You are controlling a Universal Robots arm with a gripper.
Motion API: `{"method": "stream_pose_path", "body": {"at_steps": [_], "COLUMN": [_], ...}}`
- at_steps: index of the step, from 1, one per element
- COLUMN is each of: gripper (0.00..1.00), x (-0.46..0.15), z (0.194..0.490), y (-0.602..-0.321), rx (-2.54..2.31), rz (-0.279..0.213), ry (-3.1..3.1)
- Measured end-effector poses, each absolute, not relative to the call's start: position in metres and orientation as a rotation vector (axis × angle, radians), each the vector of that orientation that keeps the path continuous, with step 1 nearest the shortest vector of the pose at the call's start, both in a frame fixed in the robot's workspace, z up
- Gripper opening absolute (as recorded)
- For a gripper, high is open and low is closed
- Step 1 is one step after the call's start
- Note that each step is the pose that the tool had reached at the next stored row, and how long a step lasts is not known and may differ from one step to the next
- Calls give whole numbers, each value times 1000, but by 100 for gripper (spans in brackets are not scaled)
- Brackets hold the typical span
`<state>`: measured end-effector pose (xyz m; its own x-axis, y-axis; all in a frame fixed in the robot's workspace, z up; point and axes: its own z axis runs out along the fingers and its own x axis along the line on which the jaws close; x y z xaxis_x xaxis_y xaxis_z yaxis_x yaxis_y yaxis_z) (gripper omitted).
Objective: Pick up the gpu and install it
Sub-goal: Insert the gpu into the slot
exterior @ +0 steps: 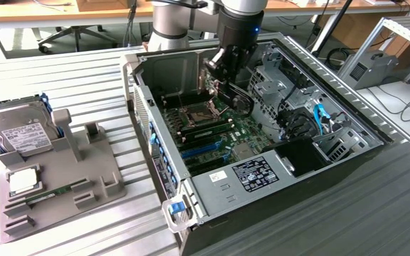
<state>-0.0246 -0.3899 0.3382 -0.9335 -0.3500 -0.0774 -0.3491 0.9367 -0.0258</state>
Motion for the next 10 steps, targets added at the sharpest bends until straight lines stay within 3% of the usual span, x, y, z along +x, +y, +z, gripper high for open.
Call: {"method": "stream_pose_path", "body": {"at_steps": [10], "gripper": [26], "x": [-25], "z": [338], "y": [-389], "rx": [-700], "rz": [-11], "ry": [2979]}}
